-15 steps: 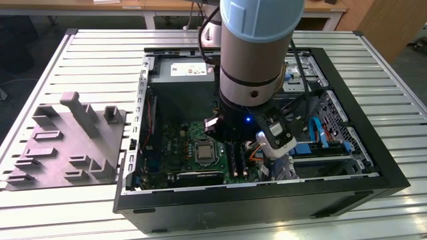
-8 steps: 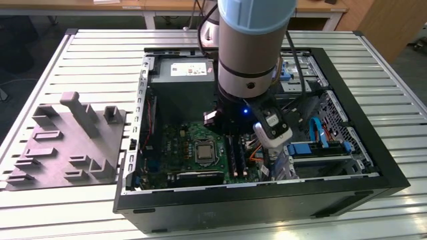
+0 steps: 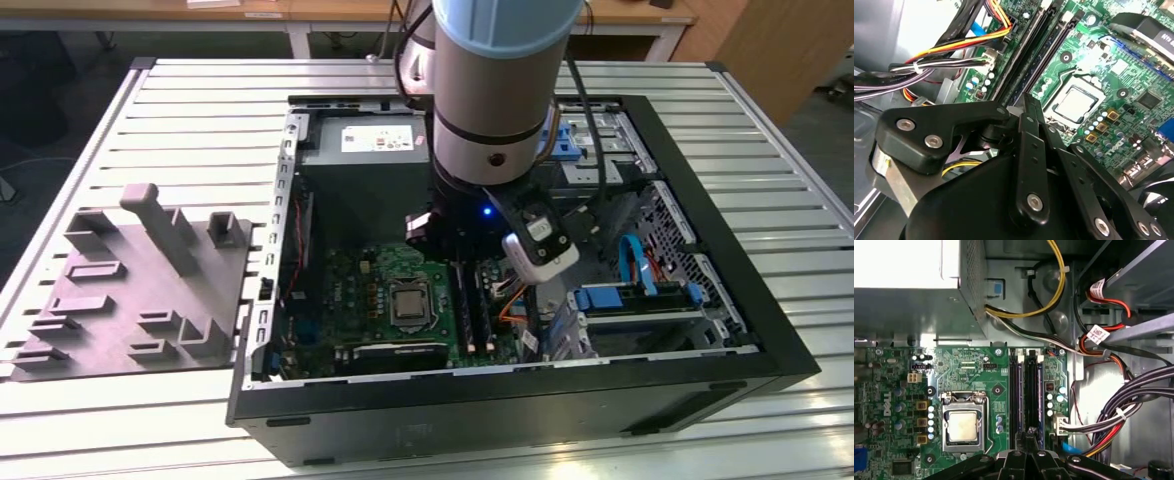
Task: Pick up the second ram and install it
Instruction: 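Press down the second ram until it locks into place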
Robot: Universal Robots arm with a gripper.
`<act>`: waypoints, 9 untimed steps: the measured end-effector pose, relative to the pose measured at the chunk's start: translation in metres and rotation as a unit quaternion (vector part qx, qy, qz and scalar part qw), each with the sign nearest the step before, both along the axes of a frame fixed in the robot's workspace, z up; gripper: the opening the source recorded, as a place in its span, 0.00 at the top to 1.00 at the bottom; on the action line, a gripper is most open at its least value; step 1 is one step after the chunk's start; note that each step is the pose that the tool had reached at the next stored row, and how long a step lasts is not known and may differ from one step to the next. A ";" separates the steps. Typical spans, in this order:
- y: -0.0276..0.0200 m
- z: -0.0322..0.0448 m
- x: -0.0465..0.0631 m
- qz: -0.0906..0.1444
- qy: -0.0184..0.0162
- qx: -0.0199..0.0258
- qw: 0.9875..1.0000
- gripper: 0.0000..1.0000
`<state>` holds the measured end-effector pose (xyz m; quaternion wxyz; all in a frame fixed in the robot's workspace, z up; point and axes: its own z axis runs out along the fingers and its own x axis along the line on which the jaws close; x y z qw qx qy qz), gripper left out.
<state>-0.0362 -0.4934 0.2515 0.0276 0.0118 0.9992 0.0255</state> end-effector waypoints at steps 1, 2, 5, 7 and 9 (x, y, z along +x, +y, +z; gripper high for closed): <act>0.0001 -0.0001 0.000 0.000 0.000 0.000 1.000 0.90; 0.0001 -0.0001 0.000 0.000 0.000 0.000 1.000 0.90; 0.0001 0.0000 0.000 0.000 0.000 0.000 1.000 0.90; 0.0002 0.0004 0.000 0.000 0.000 0.000 1.000 0.90; 0.0001 0.0007 0.000 0.000 0.000 0.000 1.000 0.90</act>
